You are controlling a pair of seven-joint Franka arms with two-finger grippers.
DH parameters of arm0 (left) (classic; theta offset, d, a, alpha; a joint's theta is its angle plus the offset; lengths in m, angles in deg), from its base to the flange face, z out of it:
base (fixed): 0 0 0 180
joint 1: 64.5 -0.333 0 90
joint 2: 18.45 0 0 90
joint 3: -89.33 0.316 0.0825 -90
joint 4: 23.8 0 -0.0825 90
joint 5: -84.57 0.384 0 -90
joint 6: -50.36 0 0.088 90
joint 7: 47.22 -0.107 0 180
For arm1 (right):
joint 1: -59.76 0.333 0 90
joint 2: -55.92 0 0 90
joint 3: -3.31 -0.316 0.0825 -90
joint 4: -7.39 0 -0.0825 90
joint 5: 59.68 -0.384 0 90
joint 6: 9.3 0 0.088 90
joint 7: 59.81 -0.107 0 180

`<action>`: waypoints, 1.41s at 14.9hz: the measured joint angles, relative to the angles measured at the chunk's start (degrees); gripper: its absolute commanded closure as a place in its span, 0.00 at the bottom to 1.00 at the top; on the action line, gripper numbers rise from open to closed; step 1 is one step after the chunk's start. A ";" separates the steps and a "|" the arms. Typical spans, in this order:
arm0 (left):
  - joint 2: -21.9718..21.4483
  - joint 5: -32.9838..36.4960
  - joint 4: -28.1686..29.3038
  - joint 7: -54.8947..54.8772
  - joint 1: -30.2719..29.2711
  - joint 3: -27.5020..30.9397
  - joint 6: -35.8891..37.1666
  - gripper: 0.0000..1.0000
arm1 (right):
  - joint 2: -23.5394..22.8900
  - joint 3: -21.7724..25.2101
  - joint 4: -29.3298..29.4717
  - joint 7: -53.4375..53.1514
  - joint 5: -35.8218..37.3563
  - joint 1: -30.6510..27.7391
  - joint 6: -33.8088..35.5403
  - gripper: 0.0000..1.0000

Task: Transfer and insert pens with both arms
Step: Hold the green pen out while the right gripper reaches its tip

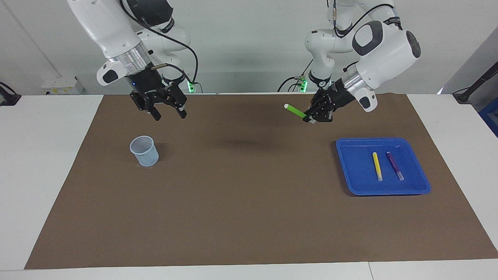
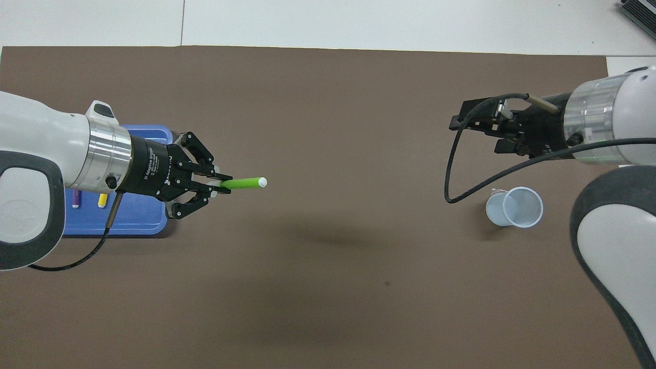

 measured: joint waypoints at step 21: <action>-2.29 -7.52 3.81 2.44 4.70 -0.17 -0.04 1.00 | 3.29 -0.48 -6.75 -12.63 -2.88 24.80 -7.41 0.13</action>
